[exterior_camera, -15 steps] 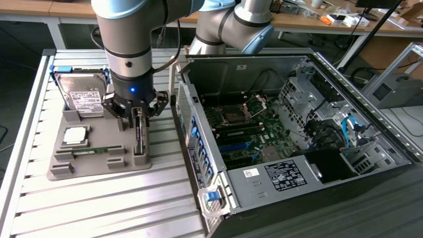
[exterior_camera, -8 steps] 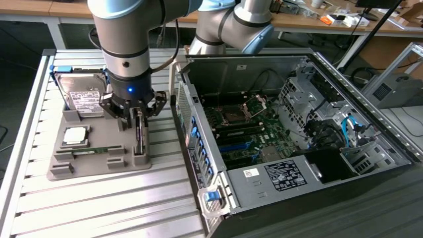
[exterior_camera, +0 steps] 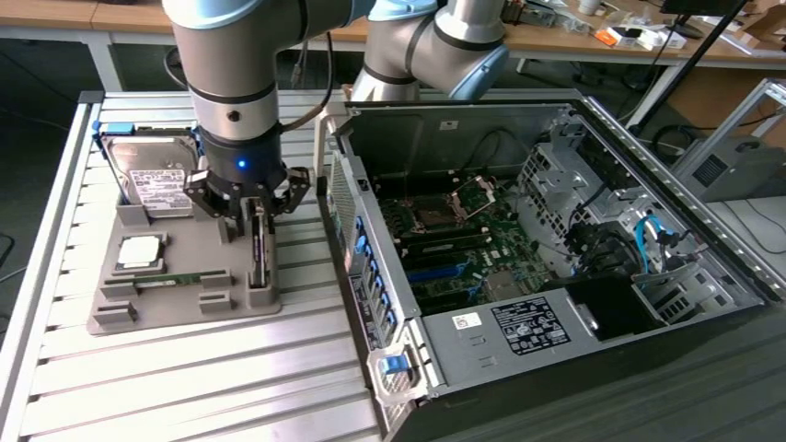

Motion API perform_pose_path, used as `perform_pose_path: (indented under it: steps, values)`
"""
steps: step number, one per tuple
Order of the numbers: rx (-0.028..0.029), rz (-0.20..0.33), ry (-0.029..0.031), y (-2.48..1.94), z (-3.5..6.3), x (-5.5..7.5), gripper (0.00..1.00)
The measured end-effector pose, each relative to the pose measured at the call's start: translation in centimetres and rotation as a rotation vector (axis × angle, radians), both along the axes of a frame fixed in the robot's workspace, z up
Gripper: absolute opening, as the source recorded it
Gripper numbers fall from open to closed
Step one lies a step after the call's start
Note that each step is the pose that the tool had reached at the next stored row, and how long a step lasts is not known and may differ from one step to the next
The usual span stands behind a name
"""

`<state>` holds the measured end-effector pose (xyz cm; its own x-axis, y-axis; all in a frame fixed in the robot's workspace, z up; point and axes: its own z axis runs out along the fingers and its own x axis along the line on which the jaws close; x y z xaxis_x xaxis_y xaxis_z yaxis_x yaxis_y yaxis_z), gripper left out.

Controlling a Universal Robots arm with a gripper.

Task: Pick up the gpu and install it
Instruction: 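Pick up the gpu and move the gpu toward the slot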

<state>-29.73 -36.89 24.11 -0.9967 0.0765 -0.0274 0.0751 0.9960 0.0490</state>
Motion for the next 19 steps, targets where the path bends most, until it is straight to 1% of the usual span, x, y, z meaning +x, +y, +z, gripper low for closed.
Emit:
perform_pose_path:
  steps: [11, 12, 13, 14, 15, 16, 17, 19]
  values:
    - [0.0000, 0.000, 0.0001, 0.00, 0.00, -0.20, 0.44]
    - [0.0000, 0.000, 0.0001, 0.00, 0.00, -0.20, 0.42]
    - [0.0000, 0.000, 0.0001, 0.00, 0.00, -0.20, 0.35]
    - [0.0000, 0.000, 0.0001, 0.00, 0.00, -0.20, 0.35]
    - [-0.0001, 0.000, 0.0002, 0.00, 0.01, -0.20, 0.29]
    - [-0.0001, 0.000, 0.0002, 0.00, 0.01, -0.20, 0.29]
    - [0.0000, 0.000, 0.0001, 0.00, 0.00, -0.20, 0.27]
    - [-0.0001, 0.000, 0.0002, 0.00, 0.00, -0.20, 0.27]
